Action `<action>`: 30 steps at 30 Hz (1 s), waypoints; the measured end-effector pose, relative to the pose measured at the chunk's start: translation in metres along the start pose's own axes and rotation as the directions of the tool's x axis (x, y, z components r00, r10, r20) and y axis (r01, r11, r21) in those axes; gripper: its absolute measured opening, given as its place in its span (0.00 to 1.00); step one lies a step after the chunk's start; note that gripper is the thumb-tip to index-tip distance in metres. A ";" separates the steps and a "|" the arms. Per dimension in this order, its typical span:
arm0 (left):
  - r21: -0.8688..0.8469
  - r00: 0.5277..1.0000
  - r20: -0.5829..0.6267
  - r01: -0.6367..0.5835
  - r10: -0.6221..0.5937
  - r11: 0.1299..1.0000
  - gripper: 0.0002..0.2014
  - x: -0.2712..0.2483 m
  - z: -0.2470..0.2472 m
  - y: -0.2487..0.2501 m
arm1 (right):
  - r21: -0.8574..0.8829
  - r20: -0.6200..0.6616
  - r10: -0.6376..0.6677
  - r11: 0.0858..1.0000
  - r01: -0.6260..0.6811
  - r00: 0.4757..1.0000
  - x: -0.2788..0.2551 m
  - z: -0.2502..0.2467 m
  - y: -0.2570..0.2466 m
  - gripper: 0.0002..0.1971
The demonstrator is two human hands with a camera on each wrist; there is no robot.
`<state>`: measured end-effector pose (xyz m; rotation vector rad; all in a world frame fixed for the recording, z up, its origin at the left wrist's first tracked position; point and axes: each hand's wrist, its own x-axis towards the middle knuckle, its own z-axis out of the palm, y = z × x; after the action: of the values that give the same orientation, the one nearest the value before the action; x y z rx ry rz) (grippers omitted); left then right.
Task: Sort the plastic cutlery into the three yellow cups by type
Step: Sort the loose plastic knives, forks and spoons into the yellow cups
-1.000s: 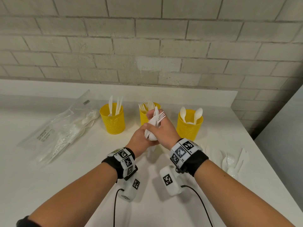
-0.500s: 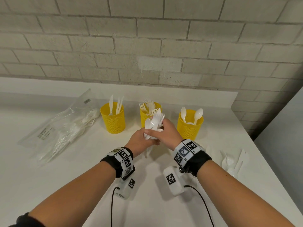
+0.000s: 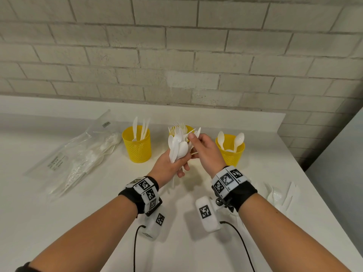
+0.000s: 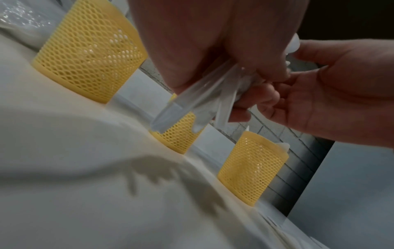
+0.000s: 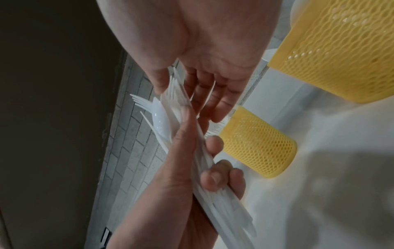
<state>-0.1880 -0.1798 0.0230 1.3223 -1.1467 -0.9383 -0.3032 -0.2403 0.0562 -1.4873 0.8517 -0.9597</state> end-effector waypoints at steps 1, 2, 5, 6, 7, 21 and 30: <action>-0.002 1.000 -0.001 0.000 0.000 1.000 0.04 -0.001 0.000 0.001 | 0.005 -0.007 -0.008 1.000 0.008 1.000 -0.001 0.000 0.000 0.09; -0.008 1.000 -0.001 0.002 -0.002 1.000 0.05 -0.001 -0.001 0.001 | -0.004 -0.012 -0.012 1.000 0.012 1.000 -0.001 -0.001 0.001 0.07; -0.029 1.000 -0.002 0.012 -0.012 1.000 0.10 -0.005 -0.002 0.005 | -0.083 0.000 -0.019 0.996 0.019 1.000 -0.002 -0.001 0.004 0.06; -0.042 1.000 -0.009 0.014 -0.014 0.999 0.12 -0.006 -0.002 0.006 | -0.101 0.017 -0.013 0.995 0.014 1.000 -0.003 0.000 0.005 0.07; -0.063 1.000 -0.016 0.016 -0.017 0.998 0.13 -0.007 -0.002 0.007 | -0.116 0.042 -0.005 0.993 0.010 0.999 -0.003 0.002 0.005 0.07; -0.044 0.934 -0.353 0.044 -0.057 0.998 0.10 -0.007 -0.091 0.007 | -0.152 -0.014 -0.172 0.974 0.168 0.985 0.058 0.054 -0.048 0.16; -0.017 0.890 -0.455 0.007 -0.014 1.000 0.15 0.001 -0.126 0.013 | -0.309 0.108 -0.110 0.941 0.139 0.988 0.113 0.125 -0.028 0.16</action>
<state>-0.0666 -0.1514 0.0479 1.4410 -0.7653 -0.5927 -0.1429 -0.2887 0.0902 -1.8652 0.8835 -0.8687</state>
